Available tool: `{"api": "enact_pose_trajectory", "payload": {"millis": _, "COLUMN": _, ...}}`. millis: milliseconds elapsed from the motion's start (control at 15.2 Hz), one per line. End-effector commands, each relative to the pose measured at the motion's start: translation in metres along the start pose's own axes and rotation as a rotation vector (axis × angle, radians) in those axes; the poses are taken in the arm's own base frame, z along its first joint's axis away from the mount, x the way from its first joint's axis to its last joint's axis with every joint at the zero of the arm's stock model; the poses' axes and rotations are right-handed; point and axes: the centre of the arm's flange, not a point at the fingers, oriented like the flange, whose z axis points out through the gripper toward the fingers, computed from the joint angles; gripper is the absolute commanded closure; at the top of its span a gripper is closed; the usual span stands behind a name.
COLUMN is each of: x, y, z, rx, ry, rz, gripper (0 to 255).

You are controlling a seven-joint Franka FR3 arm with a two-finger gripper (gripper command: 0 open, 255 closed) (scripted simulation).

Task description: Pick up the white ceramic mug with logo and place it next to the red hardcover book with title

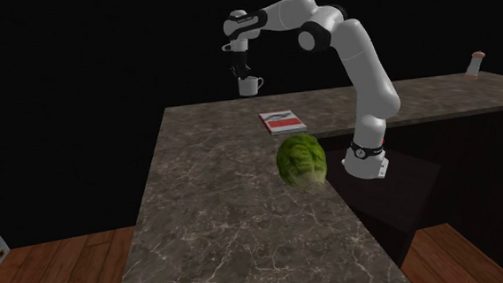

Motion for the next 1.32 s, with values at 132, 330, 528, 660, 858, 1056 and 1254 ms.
{"api": "enact_pose_trajectory", "payload": {"millis": 132, "x": -0.003, "y": 0.001, "z": 0.021, "rx": 0.0, "ry": 0.0, "rz": 0.0, "gripper": 255}}
{"api": "enact_pose_trajectory", "payload": {"millis": 330, "x": -0.005, "y": 0.002, "z": 0.036, "rx": 0.0, "ry": 0.0, "rz": 0.0, "gripper": 255}}
{"api": "enact_pose_trajectory", "payload": {"millis": 528, "x": -0.006, "y": 0.003, "z": 0.052, "rx": 0.0, "ry": 0.0, "rz": 0.0, "gripper": 255}}
{"api": "enact_pose_trajectory", "payload": {"millis": 660, "x": -0.007, "y": 0.003, "z": 0.063, "rx": 0.0, "ry": 0.0, "rz": 0.0, "gripper": 255}}
{"api": "enact_pose_trajectory", "payload": {"millis": 858, "x": -0.008, "y": 0.004, "z": 0.078, "rx": 0.0, "ry": 0.0, "rz": 0.0, "gripper": 255}}
{"api": "enact_pose_trajectory", "payload": {"millis": 1056, "x": -0.01, "y": 0.005, "z": 0.094, "rx": 0.0, "ry": 0.0, "rz": 0.0, "gripper": 255}}
{"api": "enact_pose_trajectory", "payload": {"millis": 1254, "x": -0.011, "y": 0.006, "z": 0.108, "rx": 0.0, "ry": 0.0, "rz": 0.0, "gripper": 255}}
